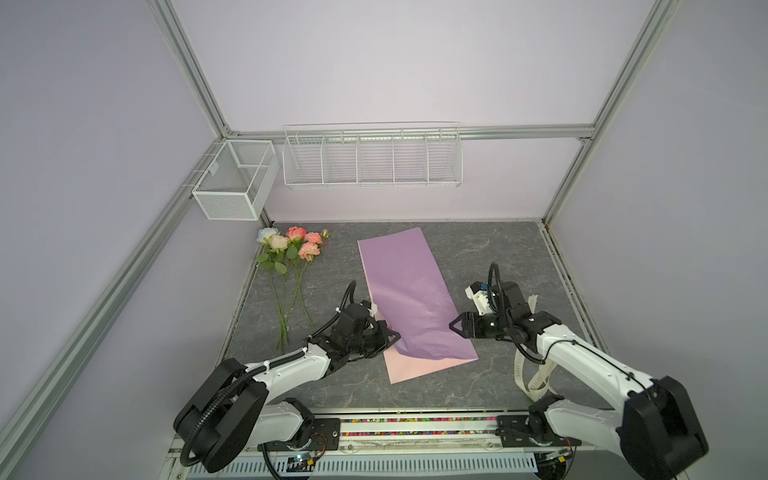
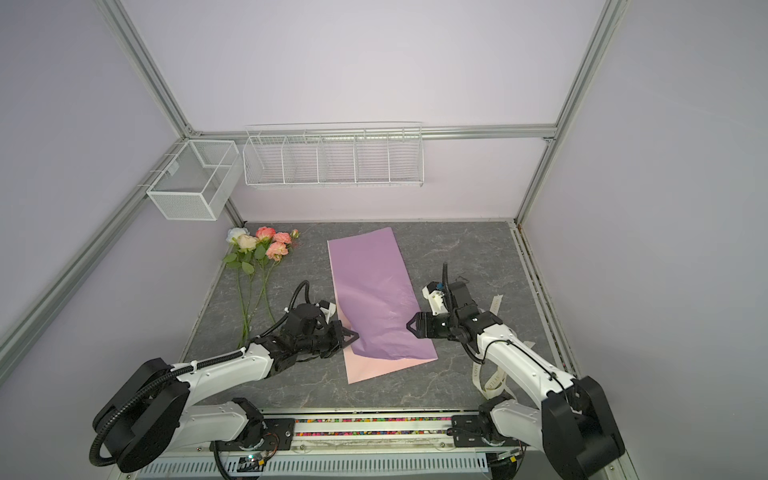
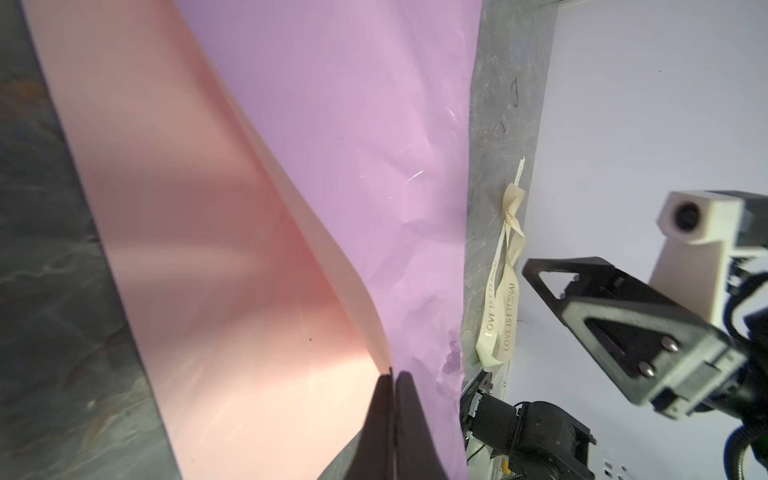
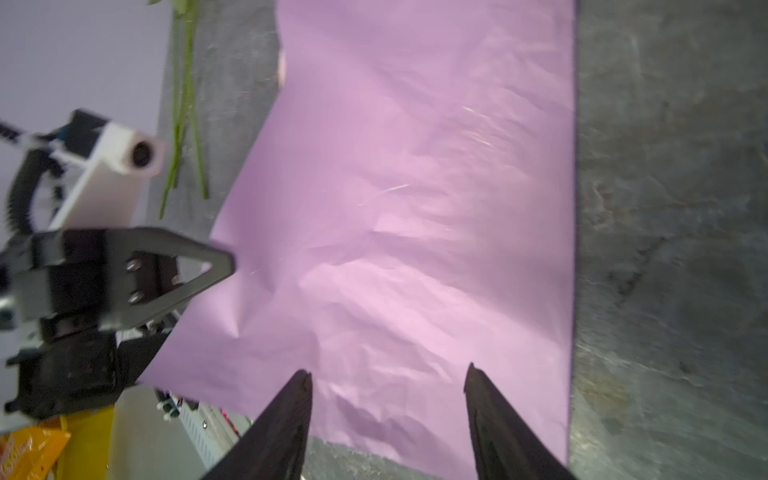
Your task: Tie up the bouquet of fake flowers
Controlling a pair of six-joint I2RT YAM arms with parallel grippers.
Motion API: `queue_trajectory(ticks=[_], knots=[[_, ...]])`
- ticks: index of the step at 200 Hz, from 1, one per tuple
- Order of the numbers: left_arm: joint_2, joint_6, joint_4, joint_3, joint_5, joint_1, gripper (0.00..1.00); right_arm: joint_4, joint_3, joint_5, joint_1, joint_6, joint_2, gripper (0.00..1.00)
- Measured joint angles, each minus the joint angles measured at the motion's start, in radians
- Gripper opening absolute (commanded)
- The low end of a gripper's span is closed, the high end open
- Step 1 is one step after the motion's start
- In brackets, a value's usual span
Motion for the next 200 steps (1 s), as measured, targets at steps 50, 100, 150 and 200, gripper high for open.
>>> queue_trajectory(ticks=[50,100,150,200], knots=[[0.0,0.001,-0.008,0.036,0.002,0.0,0.0,0.148,-0.085,0.161,0.36,-0.254,-0.221,0.86],[0.0,0.003,-0.03,0.059,0.008,0.0,0.0,0.195,-0.035,0.459,0.604,-0.536,0.012,0.83],[0.0,0.008,-0.05,0.065,0.011,0.0,0.0,0.285,0.01,0.635,0.627,-0.652,0.2,0.62],[-0.031,0.011,-0.078,0.066,-0.011,0.0,0.25,0.331,0.048,0.695,0.631,-0.657,0.272,0.17]])
